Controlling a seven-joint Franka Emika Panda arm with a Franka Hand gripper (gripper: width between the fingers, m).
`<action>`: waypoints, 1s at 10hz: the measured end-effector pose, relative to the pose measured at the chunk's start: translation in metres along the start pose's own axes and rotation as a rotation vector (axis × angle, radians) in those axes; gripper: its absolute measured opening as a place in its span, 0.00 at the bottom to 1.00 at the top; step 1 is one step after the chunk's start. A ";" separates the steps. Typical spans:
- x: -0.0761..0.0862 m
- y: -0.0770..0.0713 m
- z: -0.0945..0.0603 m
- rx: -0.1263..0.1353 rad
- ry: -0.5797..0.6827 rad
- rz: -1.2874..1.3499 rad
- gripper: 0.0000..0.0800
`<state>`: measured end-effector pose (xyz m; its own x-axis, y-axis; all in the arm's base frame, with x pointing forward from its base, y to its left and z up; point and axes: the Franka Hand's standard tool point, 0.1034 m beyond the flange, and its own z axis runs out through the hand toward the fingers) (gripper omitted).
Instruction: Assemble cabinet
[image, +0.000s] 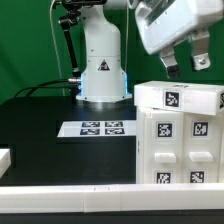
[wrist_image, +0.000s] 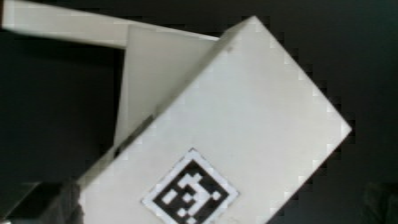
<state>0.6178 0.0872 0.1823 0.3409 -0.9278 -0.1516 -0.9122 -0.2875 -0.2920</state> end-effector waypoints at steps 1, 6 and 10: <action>0.000 -0.001 -0.001 -0.017 -0.020 -0.142 1.00; -0.006 -0.015 0.001 -0.044 -0.027 -0.493 1.00; -0.006 -0.012 0.000 -0.084 -0.038 -0.925 1.00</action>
Offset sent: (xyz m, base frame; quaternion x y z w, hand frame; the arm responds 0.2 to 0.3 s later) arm 0.0183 0.0188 0.0061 -0.0518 -0.0388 -0.2256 0.9721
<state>0.6270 0.0961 0.1865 0.9468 -0.3129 0.0757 -0.2868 -0.9267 -0.2430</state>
